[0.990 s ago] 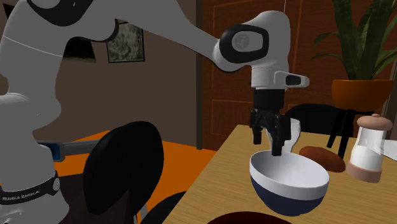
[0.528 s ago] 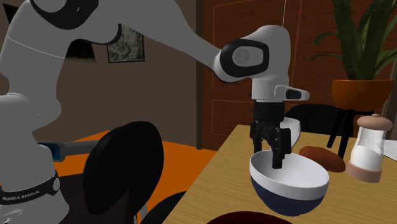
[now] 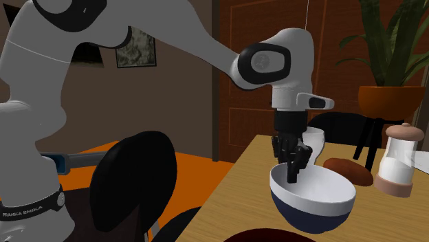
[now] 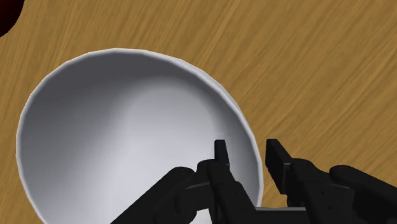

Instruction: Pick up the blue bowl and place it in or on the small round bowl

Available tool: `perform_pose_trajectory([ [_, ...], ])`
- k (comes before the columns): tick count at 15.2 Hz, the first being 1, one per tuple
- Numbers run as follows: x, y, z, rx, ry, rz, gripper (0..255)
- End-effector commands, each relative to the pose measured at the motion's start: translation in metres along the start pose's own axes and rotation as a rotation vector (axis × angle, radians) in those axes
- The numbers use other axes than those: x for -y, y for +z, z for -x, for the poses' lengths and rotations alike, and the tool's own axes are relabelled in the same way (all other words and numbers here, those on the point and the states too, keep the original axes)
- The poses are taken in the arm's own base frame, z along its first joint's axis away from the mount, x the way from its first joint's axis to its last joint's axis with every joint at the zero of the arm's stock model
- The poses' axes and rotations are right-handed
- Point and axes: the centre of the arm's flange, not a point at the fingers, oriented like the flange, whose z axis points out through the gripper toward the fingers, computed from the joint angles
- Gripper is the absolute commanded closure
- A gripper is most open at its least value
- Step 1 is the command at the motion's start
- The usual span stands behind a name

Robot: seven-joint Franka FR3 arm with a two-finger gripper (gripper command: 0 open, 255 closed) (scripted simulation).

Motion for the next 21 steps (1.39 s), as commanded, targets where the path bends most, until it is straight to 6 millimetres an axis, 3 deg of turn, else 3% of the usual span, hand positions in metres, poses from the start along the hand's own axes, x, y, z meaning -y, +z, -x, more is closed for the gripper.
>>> perform_pose_trajectory([
  [1,0.000,0.000,0.000,0.000,0.000,0.000,255],
  [8,0.000,0.000,0.000,0.000,0.000,0.000,255],
  [21,-0.007,-0.068,0.001,0.000,0.000,0.000,255],
])
